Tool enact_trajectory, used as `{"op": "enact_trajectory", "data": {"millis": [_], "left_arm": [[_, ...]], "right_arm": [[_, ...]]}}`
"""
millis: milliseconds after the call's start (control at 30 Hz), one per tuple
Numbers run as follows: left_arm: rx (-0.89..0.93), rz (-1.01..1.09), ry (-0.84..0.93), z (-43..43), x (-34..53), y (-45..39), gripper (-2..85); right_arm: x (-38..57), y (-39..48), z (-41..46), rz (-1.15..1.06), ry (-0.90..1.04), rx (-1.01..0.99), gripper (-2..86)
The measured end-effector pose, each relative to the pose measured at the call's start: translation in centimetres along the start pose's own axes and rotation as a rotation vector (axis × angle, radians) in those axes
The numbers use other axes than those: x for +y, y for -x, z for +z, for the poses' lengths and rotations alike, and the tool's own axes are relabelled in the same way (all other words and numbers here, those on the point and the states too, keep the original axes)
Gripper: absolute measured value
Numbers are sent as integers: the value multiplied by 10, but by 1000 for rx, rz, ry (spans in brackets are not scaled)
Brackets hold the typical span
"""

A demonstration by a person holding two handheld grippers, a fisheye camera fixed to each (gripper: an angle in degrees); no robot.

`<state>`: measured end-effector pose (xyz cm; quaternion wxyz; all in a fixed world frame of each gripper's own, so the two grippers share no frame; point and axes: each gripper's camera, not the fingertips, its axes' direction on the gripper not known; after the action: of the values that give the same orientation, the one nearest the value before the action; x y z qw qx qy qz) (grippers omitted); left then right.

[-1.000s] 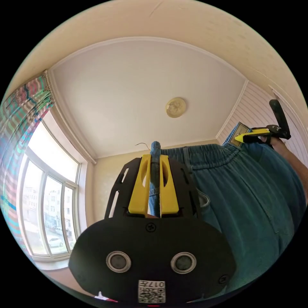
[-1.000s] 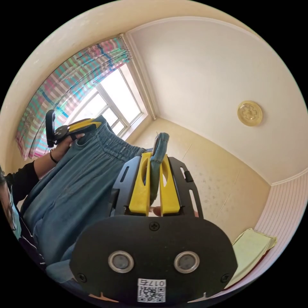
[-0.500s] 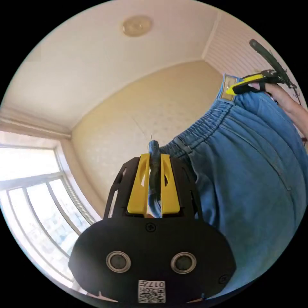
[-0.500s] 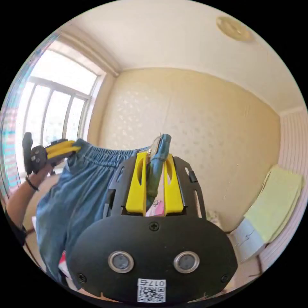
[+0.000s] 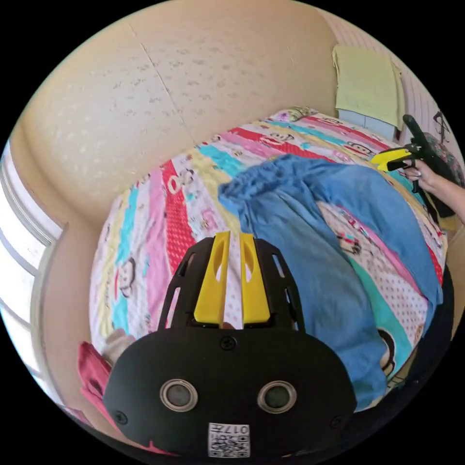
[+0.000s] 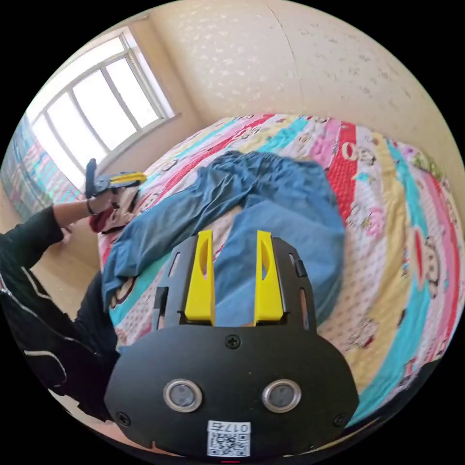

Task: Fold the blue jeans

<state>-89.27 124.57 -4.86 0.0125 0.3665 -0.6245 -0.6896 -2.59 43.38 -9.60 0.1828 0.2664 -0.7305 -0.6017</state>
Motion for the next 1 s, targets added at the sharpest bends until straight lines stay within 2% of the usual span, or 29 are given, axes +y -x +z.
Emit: {"op": "enact_trajectory", "data": {"millis": [33, 100, 167, 267, 367, 433, 533, 600, 700, 800, 933, 1000], "left_arm": [[60, -23, 15, -17, 45, -7, 45], [105, -67, -7, -60, 103, -13, 43], [96, -153, -47, -110, 146, -12, 45], [137, -410, -95, -193, 195, 9, 65], [346, -619, -63, -240, 227, 34, 81], [460, -731, -64, -262, 247, 42, 96], [365, -740, -55, -292, 250, 44, 110], [304, -669, -2, -299, 239, 43, 114], [440, -649, 111, -295, 217, 45, 93], [609, -762, 130, -313, 202, 53, 42], [504, -746, 113, -362, 197, 65, 35], [516, -729, 103, -384, 201, 73, 20]], "right_arm": [[48, 8, -2, 47, -55, -102, 125], [111, 34, -24, 90, -190, -141, 124], [180, 79, -63, 126, -348, -85, 131], [241, 133, -95, 148, -437, 2, 147], [272, 183, -93, 61, -487, 28, 153], [275, 206, -75, -1, -461, -24, 155], [267, 235, -50, -73, -412, -209, 163], [264, 254, -39, -74, -460, -228, 168], [264, 286, -11, -64, -496, -240, 172], [265, 324, 38, -110, -387, -323, 168], [280, 381, 110, -121, -222, -177, 169], [285, 394, 130, -87, -181, -132, 166]]}}
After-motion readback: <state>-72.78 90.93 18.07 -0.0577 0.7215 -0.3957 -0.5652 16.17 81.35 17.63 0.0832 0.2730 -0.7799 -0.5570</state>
